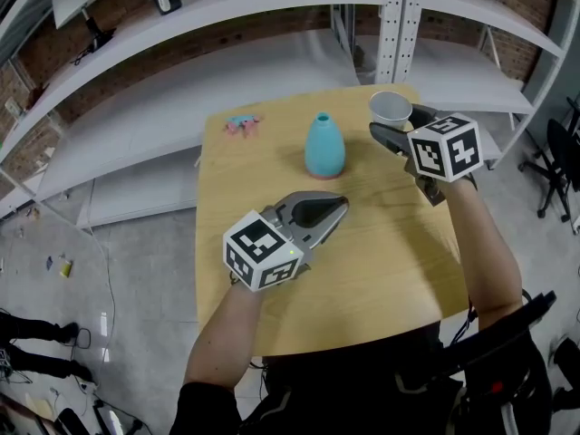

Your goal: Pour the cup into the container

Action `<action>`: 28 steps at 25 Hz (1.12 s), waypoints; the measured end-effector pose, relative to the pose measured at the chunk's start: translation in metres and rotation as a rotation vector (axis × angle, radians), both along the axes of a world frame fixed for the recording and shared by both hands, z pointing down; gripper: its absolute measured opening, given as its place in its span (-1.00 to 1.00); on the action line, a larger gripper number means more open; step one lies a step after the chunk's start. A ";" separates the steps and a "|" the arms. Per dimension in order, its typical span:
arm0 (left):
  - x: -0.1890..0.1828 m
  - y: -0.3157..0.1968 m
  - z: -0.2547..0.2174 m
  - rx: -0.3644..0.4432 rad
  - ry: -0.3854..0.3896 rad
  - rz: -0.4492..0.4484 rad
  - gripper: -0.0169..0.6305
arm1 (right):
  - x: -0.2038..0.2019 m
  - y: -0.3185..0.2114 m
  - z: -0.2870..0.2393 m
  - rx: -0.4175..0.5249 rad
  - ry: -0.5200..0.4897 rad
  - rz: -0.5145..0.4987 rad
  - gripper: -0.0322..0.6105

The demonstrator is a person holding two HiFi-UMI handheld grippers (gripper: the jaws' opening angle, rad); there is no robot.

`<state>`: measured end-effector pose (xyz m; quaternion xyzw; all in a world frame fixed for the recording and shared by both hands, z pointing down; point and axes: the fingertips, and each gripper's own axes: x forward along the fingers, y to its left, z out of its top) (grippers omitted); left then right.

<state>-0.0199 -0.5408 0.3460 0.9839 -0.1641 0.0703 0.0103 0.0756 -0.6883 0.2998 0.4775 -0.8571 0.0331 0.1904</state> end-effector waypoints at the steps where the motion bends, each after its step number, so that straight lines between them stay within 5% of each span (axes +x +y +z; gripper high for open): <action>1: 0.000 0.000 0.000 0.000 0.000 0.000 -0.95 | 0.005 0.000 0.004 -0.012 -0.019 0.009 0.06; 10: 0.000 0.000 0.000 0.002 -0.002 -0.001 -0.95 | 0.045 -0.001 0.049 -0.105 -0.127 0.097 0.06; 28: 0.000 0.000 -0.001 0.004 -0.002 0.002 -0.95 | 0.049 0.001 0.063 -0.078 -0.153 0.096 0.06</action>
